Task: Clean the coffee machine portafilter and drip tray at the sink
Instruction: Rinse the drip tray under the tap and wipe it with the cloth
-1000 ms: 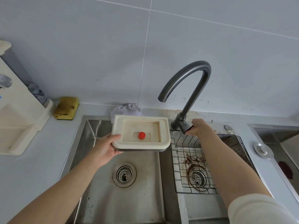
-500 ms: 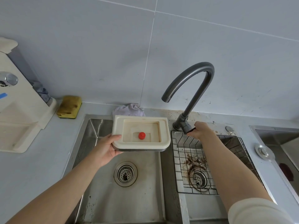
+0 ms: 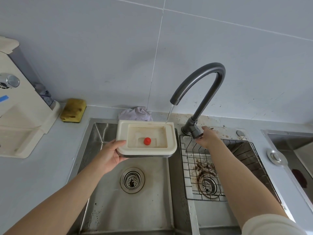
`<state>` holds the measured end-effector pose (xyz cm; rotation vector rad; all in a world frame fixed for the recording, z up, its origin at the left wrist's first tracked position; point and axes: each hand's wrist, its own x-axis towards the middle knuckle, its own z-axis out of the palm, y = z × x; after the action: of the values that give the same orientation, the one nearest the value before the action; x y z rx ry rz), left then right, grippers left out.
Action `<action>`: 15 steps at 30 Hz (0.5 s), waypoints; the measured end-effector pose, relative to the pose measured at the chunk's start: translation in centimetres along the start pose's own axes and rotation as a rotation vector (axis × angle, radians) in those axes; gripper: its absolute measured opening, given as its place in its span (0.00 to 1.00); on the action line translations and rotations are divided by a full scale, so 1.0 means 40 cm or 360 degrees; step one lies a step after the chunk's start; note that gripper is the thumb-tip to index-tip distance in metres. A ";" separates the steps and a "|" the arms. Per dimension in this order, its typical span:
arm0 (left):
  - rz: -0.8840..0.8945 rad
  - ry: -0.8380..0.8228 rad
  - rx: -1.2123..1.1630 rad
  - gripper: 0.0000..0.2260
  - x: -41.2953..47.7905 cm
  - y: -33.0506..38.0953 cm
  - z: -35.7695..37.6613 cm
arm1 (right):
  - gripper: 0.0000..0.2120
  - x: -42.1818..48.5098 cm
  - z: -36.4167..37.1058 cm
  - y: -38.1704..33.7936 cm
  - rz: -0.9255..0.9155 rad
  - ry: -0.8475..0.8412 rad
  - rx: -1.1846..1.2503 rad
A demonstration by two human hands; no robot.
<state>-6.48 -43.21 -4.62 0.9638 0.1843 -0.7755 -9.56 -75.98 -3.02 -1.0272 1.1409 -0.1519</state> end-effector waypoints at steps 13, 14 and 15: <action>0.0006 -0.0014 0.0012 0.15 -0.025 0.008 -0.066 | 0.13 -0.186 0.105 0.166 -0.0021 -0.0847 -0.0463; 0.0016 -0.0027 0.0018 0.22 -0.030 0.012 -0.068 | 0.13 -0.188 0.108 0.170 -0.0049 -0.0859 -0.0494; 0.0008 -0.0030 0.0054 0.32 -0.032 0.015 -0.072 | 0.13 -0.188 0.108 0.172 -0.0066 -0.0861 -0.0521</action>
<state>-6.44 -40.06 -5.27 0.9882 0.1526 -0.7847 -12.15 -65.19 -2.84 -1.2826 0.6588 0.2773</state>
